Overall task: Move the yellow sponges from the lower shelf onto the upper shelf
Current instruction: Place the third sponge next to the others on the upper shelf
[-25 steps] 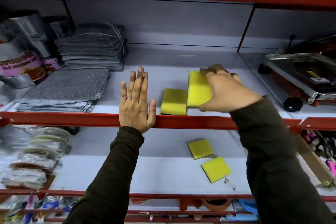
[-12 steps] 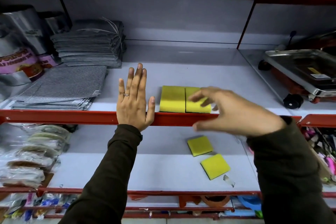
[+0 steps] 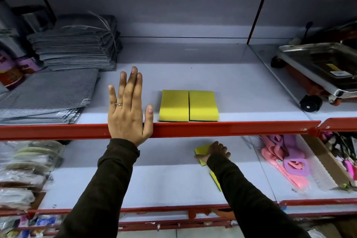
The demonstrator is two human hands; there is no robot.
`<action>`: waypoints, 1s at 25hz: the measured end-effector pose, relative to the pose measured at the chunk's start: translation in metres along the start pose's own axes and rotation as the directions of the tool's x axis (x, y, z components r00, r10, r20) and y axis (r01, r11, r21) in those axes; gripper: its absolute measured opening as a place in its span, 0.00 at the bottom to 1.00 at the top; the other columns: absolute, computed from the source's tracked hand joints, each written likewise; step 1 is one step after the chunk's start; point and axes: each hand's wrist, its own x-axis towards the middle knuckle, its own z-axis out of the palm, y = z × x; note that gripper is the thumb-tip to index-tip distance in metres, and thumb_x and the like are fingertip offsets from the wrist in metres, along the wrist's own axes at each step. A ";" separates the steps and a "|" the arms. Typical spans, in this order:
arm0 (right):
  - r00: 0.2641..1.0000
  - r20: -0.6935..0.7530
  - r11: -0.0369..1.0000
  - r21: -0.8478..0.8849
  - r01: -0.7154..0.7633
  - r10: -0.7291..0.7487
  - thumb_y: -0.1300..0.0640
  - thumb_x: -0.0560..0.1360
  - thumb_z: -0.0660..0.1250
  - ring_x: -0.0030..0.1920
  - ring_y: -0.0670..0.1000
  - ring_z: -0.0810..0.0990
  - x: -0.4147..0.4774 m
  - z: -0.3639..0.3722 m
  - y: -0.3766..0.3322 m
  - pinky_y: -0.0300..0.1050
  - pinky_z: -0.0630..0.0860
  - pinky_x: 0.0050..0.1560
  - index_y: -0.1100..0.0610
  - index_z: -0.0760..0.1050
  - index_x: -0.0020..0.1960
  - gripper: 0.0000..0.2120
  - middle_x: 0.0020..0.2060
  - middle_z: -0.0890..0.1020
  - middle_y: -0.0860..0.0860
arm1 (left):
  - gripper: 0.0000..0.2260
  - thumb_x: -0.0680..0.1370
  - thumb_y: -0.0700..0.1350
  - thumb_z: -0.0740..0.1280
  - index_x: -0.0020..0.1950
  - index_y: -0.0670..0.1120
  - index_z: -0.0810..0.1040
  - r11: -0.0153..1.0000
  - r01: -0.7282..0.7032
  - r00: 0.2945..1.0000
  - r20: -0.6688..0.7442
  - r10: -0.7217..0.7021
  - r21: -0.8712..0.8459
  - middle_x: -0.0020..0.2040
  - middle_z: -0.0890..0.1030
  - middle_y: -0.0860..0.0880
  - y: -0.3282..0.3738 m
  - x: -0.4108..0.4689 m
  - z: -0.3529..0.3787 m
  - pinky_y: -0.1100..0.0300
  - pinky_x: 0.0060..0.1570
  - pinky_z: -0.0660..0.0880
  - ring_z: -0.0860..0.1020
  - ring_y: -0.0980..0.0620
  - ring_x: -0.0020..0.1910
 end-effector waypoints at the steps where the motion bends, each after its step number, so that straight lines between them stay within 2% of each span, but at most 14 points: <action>1: 0.999 -0.036 1.000 0.021 -0.020 0.021 0.30 0.64 0.70 0.75 0.60 0.61 0.006 0.004 0.002 0.54 0.60 0.73 0.62 0.48 0.78 0.59 0.75 0.62 0.58 | 0.32 0.80 0.52 0.52 0.82 0.41 0.51 1.000 -0.005 1.000 0.001 0.005 0.002 0.82 0.56 0.44 0.000 0.000 0.001 0.49 0.82 0.40 0.46 0.49 0.82; 5: 0.999 -0.028 0.996 -0.079 0.032 -0.035 0.35 0.63 0.72 0.71 0.58 0.66 -0.002 0.007 -0.004 0.55 0.60 0.70 0.59 0.52 0.77 0.54 0.71 0.67 0.56 | 0.32 0.80 0.52 0.52 0.82 0.42 0.50 1.000 -0.006 1.000 -0.005 0.006 -0.008 0.82 0.56 0.45 0.000 0.000 0.001 0.49 0.82 0.40 0.47 0.49 0.82; 8: 0.958 0.122 0.947 -0.163 0.277 -0.259 0.37 0.63 0.73 0.71 0.58 0.67 -0.045 -0.008 -0.023 0.57 0.59 0.72 0.55 0.54 0.77 0.51 0.71 0.68 0.55 | 0.32 0.80 0.52 0.53 0.82 0.41 0.51 1.000 0.003 1.000 0.002 -0.003 0.001 0.82 0.55 0.45 0.000 0.001 -0.001 0.48 0.82 0.40 0.47 0.49 0.82; 10: 0.844 0.237 0.843 -0.139 0.520 -0.481 0.39 0.63 0.76 0.71 0.56 0.68 -0.093 -0.031 -0.029 0.54 0.61 0.71 0.52 0.58 0.77 0.48 0.72 0.69 0.51 | 0.32 0.80 0.52 0.54 0.82 0.41 0.52 1.000 0.005 1.000 0.016 -0.005 0.006 0.82 0.55 0.45 0.000 0.001 -0.002 0.48 0.82 0.41 0.46 0.49 0.82; 12: 0.677 0.336 0.715 -0.015 0.699 -0.655 0.44 0.64 0.79 0.71 0.52 0.69 -0.148 -0.071 -0.025 0.46 0.65 0.68 0.49 0.60 0.76 0.47 0.72 0.69 0.47 | 0.33 0.79 0.52 0.54 0.82 0.42 0.51 1.000 0.002 1.000 0.025 -0.003 0.008 0.82 0.55 0.45 0.001 0.001 -0.003 0.48 0.82 0.40 0.46 0.50 0.82; 14: 0.548 0.367 0.617 0.096 0.781 -0.752 0.47 0.63 0.80 0.69 0.44 0.70 -0.202 -0.123 -0.015 0.40 0.67 0.69 0.46 0.62 0.75 0.45 0.71 0.70 0.41 | 0.33 0.79 0.52 0.54 0.82 0.42 0.51 1.000 0.008 0.999 0.033 -0.008 0.007 0.82 0.55 0.44 0.002 0.001 -0.004 0.49 0.82 0.39 0.45 0.50 0.82; 15: 0.522 0.336 0.583 0.109 0.805 -0.784 0.47 0.63 0.81 0.69 0.41 0.69 -0.222 -0.148 -0.010 0.38 0.66 0.70 0.44 0.62 0.75 0.46 0.71 0.70 0.39 | 0.33 0.79 0.52 0.54 0.82 0.42 0.51 1.000 0.010 0.999 0.036 -0.011 0.004 0.82 0.55 0.44 0.002 0.001 -0.004 0.49 0.81 0.39 0.45 0.50 0.82; 17: 0.541 0.183 0.556 0.043 0.830 -0.821 0.46 0.62 0.81 0.69 0.38 0.66 -0.244 -0.189 0.000 0.33 0.63 0.69 0.42 0.60 0.75 0.48 0.72 0.67 0.36 | 0.33 0.79 0.52 0.53 0.82 0.42 0.51 1.000 0.016 0.999 0.045 -0.016 0.001 0.82 0.55 0.44 0.002 0.001 -0.005 0.49 0.81 0.39 0.45 0.49 0.82; 19: 0.582 -0.021 0.582 -0.070 0.810 -0.813 0.45 0.60 0.81 0.70 0.41 0.67 -0.240 -0.215 0.004 0.35 0.64 0.69 0.44 0.60 0.75 0.49 0.71 0.68 0.40 | 0.33 0.79 0.52 0.53 0.82 0.42 0.50 1.000 0.019 0.999 0.051 -0.019 -0.001 0.83 0.54 0.45 0.002 0.001 -0.005 0.49 0.81 0.38 0.47 0.48 0.83; 22: 0.660 -0.254 0.706 -0.221 0.672 -0.707 0.45 0.59 0.80 0.71 0.52 0.69 -0.203 -0.237 0.000 0.48 0.68 0.71 0.48 0.60 0.76 0.51 0.70 0.69 0.49 | 0.33 0.79 0.53 0.53 0.82 0.43 0.50 1.000 0.019 0.998 0.053 -0.019 -0.009 0.83 0.53 0.46 0.002 0.001 -0.005 0.49 0.81 0.39 0.48 0.47 0.83; 25: 0.743 -0.335 0.815 -0.237 0.528 -0.579 0.51 0.63 0.77 0.74 0.56 0.64 -0.165 -0.245 -0.002 0.48 0.64 0.74 0.51 0.56 0.78 0.49 0.73 0.64 0.53 | 0.33 0.79 0.53 0.53 0.82 0.42 0.51 1.000 0.017 0.999 0.050 -0.016 -0.013 0.83 0.53 0.46 0.002 0.001 -0.005 0.48 0.81 0.39 0.48 0.47 0.83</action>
